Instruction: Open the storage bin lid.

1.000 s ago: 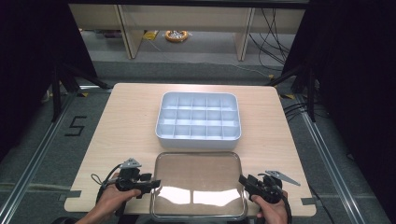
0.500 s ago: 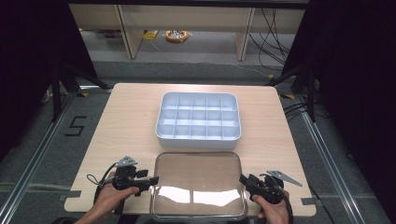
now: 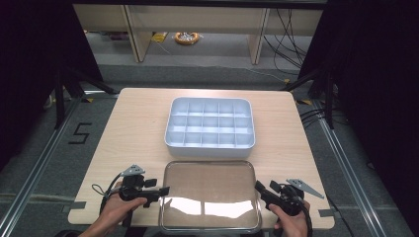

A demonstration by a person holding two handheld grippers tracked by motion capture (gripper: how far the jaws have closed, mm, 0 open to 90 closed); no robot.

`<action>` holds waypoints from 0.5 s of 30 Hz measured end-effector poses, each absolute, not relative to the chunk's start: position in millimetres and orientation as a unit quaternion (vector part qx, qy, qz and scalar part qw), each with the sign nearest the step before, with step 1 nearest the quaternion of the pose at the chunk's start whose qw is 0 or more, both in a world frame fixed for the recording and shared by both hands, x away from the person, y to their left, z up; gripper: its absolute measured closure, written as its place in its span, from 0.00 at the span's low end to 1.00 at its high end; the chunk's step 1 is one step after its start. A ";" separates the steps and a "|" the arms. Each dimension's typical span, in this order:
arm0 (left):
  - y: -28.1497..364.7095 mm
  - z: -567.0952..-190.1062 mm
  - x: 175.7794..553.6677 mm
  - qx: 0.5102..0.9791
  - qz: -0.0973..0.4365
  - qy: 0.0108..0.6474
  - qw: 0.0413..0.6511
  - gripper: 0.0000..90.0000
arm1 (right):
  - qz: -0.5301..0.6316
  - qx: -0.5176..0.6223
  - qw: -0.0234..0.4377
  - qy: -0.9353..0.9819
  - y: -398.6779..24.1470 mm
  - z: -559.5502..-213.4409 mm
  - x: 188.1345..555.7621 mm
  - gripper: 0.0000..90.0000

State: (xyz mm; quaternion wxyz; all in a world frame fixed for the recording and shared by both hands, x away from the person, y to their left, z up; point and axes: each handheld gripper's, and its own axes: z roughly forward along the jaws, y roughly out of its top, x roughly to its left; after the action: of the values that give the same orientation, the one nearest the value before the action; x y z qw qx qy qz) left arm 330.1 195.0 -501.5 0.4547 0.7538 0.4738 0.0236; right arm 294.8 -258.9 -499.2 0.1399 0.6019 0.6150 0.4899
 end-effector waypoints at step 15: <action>194.5 -500.2 329.8 0.747 0.008 0.463 0.477 0.26 | 0.496 0.603 0.151 0.606 -254.0 -493.5 291.8 0.31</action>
State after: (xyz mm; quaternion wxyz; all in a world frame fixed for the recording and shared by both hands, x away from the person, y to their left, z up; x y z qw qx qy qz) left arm 329.8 194.5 -500.2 0.4771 0.7471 0.4628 0.0083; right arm 291.8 -254.0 -493.5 0.1511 0.6027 0.6064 0.4961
